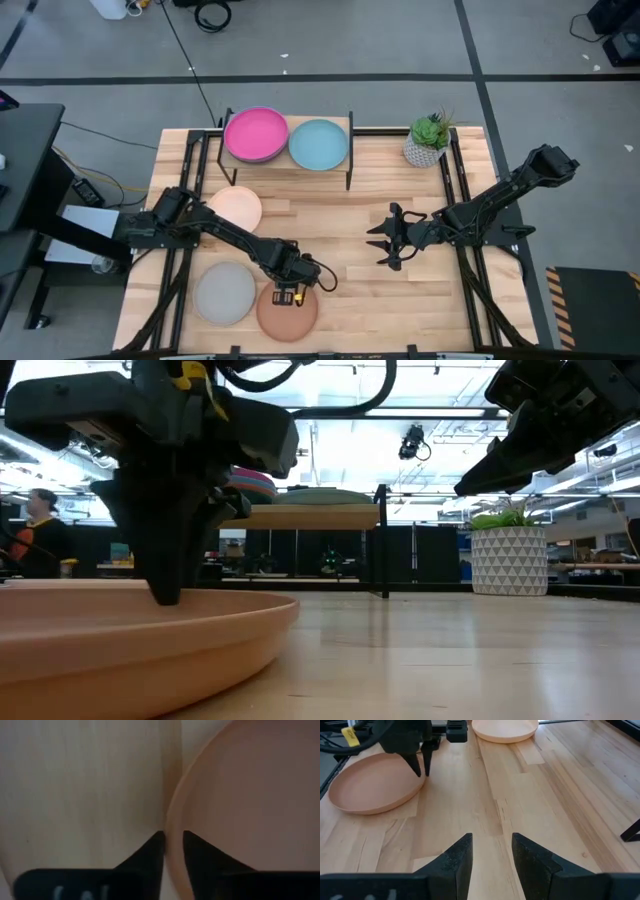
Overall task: Place and stack plates onto a shelf
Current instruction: Stack the brown plate on the light blue plate on the shelf
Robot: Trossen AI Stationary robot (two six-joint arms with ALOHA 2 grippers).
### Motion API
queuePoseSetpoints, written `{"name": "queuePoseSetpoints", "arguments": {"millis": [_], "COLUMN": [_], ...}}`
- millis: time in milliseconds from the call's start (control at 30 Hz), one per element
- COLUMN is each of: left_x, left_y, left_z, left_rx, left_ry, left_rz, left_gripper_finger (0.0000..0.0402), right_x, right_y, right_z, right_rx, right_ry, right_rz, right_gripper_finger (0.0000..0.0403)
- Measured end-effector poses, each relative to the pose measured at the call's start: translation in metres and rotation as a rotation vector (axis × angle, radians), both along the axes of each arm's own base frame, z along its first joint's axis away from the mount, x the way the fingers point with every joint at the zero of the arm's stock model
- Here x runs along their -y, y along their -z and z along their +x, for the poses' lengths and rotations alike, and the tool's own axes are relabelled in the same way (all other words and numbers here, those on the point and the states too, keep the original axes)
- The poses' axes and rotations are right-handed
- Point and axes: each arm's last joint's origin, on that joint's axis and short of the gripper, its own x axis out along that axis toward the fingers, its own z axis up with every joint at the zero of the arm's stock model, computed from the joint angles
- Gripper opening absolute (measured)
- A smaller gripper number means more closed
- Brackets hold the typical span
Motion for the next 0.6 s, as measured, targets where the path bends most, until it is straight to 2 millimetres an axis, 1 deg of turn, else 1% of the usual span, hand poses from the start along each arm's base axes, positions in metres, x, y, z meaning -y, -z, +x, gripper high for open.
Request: {"name": "queuePoseSetpoints", "arguments": {"millis": [133,200,400,500,600], "left_x": [0.0,-0.001,-0.011,-0.018,-0.026], "left_y": [0.0,0.0,-0.006,-0.015,-0.031], "left_z": [0.0,0.001,0.002,0.004,0.009], "left_rx": [0.005,0.009,0.013,0.007,0.022], "left_ry": [0.013,0.012,0.04,0.049,0.063], "left_rz": [0.001,0.001,0.019,0.032,0.038], "left_gripper_finger": [0.0026,0.0012,0.0011,0.0008,0.0008], "right_x": [0.0,0.0,0.0,0.0,0.0], "right_y": [0.0,0.0,0.0,0.0,0.0], "right_z": [0.0,0.0,0.0,0.0,0.0], "right_rx": [0.0,0.003,0.005,0.005,-0.001], "right_ry": [0.0,0.0,0.0,0.0,-0.002], "right_rz": [0.0,0.001,0.002,0.002,0.001], "right_gripper_finger": [0.0144,0.0144,0.0144,0.0144,0.0144]}}
